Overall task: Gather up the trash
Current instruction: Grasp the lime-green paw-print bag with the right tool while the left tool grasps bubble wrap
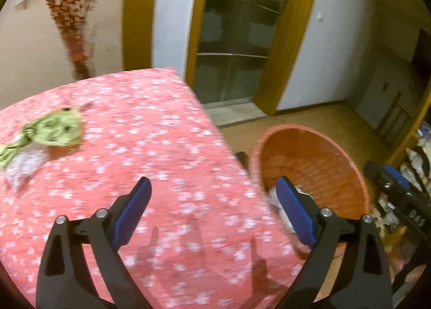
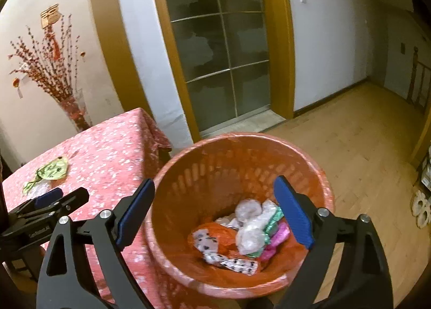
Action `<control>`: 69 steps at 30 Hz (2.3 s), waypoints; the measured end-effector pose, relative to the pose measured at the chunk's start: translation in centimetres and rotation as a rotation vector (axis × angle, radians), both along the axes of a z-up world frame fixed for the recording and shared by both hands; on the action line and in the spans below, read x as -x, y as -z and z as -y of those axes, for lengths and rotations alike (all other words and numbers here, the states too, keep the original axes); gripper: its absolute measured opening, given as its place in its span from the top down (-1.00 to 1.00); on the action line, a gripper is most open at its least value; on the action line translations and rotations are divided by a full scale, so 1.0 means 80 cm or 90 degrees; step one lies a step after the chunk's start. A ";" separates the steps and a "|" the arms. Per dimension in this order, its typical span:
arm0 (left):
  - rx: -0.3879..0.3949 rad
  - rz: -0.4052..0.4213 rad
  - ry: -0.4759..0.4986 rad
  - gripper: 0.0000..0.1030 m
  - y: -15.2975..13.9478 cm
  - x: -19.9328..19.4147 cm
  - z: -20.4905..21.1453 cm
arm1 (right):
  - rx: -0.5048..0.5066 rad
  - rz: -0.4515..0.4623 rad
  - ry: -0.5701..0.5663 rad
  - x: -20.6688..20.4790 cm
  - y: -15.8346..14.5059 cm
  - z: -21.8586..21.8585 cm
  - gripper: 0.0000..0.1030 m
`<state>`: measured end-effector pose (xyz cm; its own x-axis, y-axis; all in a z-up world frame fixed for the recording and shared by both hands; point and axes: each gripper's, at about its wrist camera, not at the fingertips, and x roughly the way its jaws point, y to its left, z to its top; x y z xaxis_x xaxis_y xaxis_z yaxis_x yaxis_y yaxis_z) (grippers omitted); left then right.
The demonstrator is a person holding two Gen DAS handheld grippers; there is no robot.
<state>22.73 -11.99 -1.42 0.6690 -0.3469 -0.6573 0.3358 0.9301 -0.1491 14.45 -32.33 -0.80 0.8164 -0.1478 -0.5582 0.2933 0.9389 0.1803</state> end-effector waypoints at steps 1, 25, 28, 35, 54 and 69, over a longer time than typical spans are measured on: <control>-0.004 0.002 -0.011 -0.85 -0.001 -0.001 -0.009 | 0.002 -0.001 -0.003 -0.002 -0.001 -0.007 -0.80; -0.041 0.065 -0.333 -0.91 -0.010 0.027 -0.348 | 0.083 0.004 -0.319 -0.138 -0.022 -0.321 -0.83; -0.037 0.066 -0.368 -0.91 -0.010 0.028 -0.385 | 0.083 0.005 -0.350 -0.155 -0.017 -0.361 -0.66; -0.011 0.062 -0.428 -0.91 -0.005 0.032 -0.449 | 0.056 -0.031 -0.401 -0.212 0.003 -0.432 -0.12; 0.053 0.037 -0.411 -0.91 0.017 0.005 -0.477 | 0.042 -0.104 -0.375 -0.248 0.033 -0.431 0.66; 0.042 -0.044 -0.263 -0.91 0.033 -0.113 -0.366 | 0.027 -0.082 -0.277 -0.193 0.021 -0.294 0.66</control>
